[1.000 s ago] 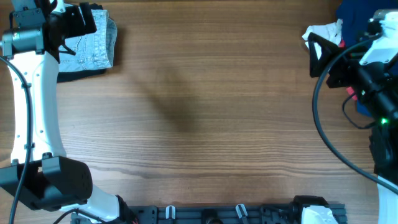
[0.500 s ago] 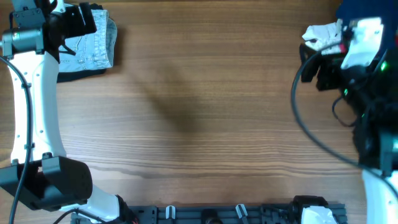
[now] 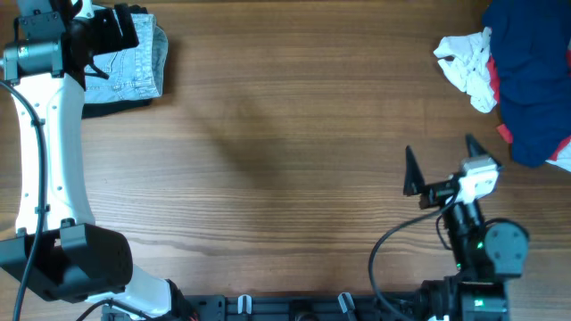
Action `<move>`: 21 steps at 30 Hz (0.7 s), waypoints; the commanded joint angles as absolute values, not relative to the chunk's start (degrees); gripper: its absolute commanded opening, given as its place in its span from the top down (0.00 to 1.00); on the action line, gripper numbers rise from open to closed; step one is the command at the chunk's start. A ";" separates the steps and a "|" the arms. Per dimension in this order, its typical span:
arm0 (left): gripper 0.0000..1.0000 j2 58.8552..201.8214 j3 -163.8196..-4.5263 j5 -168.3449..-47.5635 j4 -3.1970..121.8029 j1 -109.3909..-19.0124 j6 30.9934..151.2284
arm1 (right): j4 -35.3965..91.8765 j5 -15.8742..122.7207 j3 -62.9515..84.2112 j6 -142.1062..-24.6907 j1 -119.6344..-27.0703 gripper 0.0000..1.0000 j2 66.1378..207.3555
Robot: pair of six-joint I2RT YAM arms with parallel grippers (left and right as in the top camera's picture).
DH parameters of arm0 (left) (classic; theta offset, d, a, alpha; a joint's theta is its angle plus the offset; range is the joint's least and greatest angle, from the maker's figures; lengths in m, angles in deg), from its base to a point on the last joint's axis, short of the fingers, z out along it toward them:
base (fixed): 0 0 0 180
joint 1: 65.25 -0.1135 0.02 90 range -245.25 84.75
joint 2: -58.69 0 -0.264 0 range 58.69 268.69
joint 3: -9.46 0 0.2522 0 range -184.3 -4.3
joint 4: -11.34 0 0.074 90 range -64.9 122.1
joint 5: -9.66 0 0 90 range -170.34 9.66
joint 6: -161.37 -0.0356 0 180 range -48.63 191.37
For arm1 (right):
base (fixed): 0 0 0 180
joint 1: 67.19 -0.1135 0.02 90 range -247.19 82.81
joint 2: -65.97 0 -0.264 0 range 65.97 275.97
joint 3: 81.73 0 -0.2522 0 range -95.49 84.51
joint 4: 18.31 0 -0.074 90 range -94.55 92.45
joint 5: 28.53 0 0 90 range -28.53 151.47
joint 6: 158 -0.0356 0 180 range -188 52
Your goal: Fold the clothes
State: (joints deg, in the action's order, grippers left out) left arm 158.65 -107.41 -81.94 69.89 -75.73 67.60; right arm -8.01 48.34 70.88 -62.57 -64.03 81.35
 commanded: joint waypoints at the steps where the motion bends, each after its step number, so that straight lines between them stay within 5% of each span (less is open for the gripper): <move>1: 0.00 158.98 -107.17 -82.45 69.74 -75.60 67.17 | -10.44 46.40 78.40 -62.13 -64.21 0.00 73.50; 21: 0.00 158.98 -107.17 -82.45 69.74 -75.60 67.14 | -5.82 46.44 84.21 -61.98 -64.21 0.00 66.95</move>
